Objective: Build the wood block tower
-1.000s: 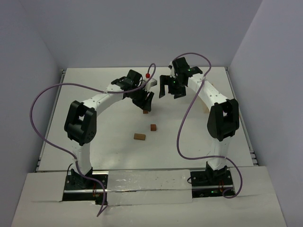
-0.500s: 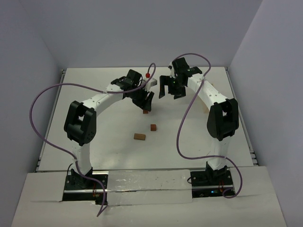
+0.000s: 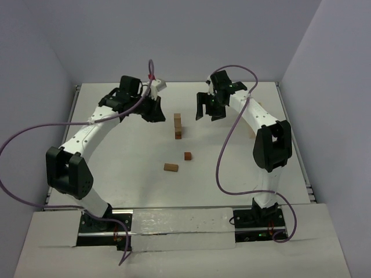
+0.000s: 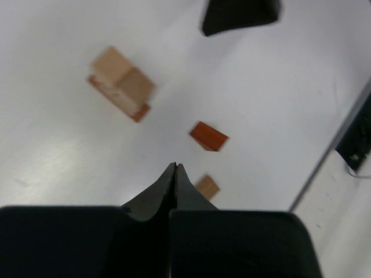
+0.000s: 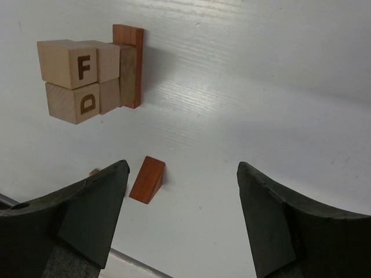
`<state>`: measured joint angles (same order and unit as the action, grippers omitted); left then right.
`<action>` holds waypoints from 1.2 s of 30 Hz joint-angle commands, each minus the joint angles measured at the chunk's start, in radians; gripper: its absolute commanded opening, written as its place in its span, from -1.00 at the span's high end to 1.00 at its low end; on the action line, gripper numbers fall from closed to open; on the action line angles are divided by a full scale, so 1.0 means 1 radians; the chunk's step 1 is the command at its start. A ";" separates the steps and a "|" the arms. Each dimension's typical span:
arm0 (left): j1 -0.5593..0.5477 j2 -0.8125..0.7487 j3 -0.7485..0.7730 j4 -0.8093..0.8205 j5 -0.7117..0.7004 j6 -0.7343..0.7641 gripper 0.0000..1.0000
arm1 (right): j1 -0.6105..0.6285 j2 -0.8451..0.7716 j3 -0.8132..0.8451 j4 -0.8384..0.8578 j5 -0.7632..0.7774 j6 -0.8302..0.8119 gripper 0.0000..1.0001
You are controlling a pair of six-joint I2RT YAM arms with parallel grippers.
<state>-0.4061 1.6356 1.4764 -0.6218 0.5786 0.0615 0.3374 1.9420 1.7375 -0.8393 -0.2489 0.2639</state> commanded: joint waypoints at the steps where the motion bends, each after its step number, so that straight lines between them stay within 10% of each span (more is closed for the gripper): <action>1: 0.064 0.016 0.008 0.110 -0.136 -0.152 1.00 | 0.013 0.044 0.061 0.054 0.035 0.018 -0.61; 20: 0.072 0.293 0.144 0.087 -0.231 -0.244 0.90 | 0.047 0.154 0.152 0.070 0.070 0.015 -0.57; 27: 0.069 0.089 -0.078 -0.005 0.035 0.117 0.46 | 0.047 -0.089 -0.156 0.182 0.053 -0.090 -0.59; 36: -0.071 -0.002 -0.261 -0.228 0.014 0.615 0.20 | -0.040 -0.236 -0.338 0.221 -0.054 -0.123 -0.64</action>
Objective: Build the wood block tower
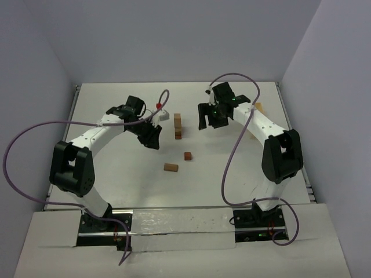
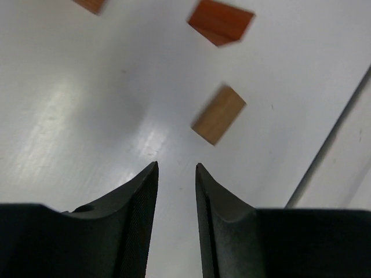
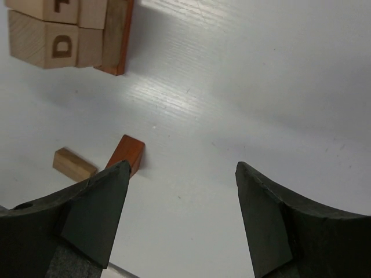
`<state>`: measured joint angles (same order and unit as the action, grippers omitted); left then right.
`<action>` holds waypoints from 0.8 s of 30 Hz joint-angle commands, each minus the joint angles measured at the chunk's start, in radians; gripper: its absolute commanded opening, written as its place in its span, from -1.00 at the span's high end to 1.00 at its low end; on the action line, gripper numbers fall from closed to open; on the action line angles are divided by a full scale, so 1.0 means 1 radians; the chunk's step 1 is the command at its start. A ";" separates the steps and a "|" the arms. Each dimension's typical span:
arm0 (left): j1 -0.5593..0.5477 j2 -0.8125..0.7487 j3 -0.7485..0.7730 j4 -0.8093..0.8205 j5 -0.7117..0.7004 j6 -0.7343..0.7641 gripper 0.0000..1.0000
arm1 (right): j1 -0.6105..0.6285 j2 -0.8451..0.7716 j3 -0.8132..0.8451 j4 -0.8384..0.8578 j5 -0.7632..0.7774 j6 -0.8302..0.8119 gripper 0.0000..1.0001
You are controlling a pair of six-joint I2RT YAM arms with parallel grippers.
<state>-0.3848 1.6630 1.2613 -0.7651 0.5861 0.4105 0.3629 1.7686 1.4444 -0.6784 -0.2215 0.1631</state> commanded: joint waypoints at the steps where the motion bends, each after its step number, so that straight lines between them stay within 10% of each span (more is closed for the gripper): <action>1: -0.113 -0.022 -0.048 -0.083 -0.009 0.284 0.19 | -0.080 -0.070 -0.053 0.059 -0.099 -0.023 -0.64; 24: -0.363 0.203 0.035 0.009 -0.184 0.527 0.08 | -0.244 -0.083 -0.050 0.042 -0.156 -0.014 -0.73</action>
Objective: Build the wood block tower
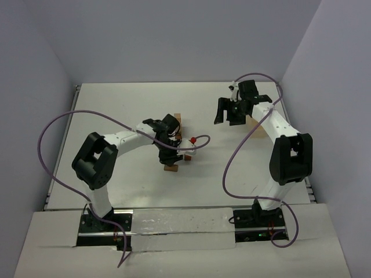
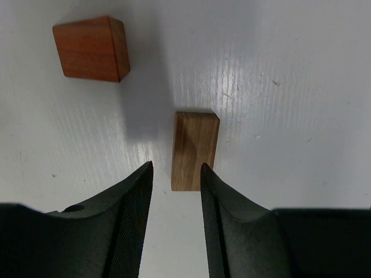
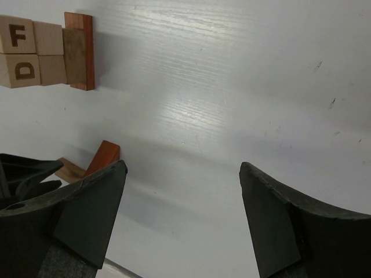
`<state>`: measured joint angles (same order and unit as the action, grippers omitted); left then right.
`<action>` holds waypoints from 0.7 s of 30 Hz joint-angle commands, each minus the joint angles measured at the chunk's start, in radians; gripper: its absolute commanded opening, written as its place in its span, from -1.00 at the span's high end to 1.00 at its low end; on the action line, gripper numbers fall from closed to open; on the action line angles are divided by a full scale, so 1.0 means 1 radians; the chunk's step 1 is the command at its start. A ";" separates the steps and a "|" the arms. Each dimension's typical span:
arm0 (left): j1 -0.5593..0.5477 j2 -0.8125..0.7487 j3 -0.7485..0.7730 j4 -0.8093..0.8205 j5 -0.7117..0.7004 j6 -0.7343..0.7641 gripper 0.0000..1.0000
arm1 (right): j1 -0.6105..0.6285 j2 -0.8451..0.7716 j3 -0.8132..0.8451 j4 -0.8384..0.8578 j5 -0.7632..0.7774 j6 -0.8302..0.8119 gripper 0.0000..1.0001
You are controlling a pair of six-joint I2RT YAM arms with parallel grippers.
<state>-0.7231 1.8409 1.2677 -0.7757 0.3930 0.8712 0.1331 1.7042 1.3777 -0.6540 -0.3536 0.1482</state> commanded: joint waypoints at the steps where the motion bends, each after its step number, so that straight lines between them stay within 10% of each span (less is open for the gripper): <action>1: -0.034 0.025 0.019 0.023 0.000 0.070 0.07 | -0.016 -0.017 0.017 0.017 -0.026 0.000 -0.73; 21: -0.079 0.033 -0.055 0.070 -0.041 0.014 0.03 | -0.028 0.002 0.037 0.007 -0.049 0.005 -0.74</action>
<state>-0.7941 1.8668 1.2234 -0.7465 0.3523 0.9007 0.1131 1.7046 1.3781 -0.6549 -0.3878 0.1486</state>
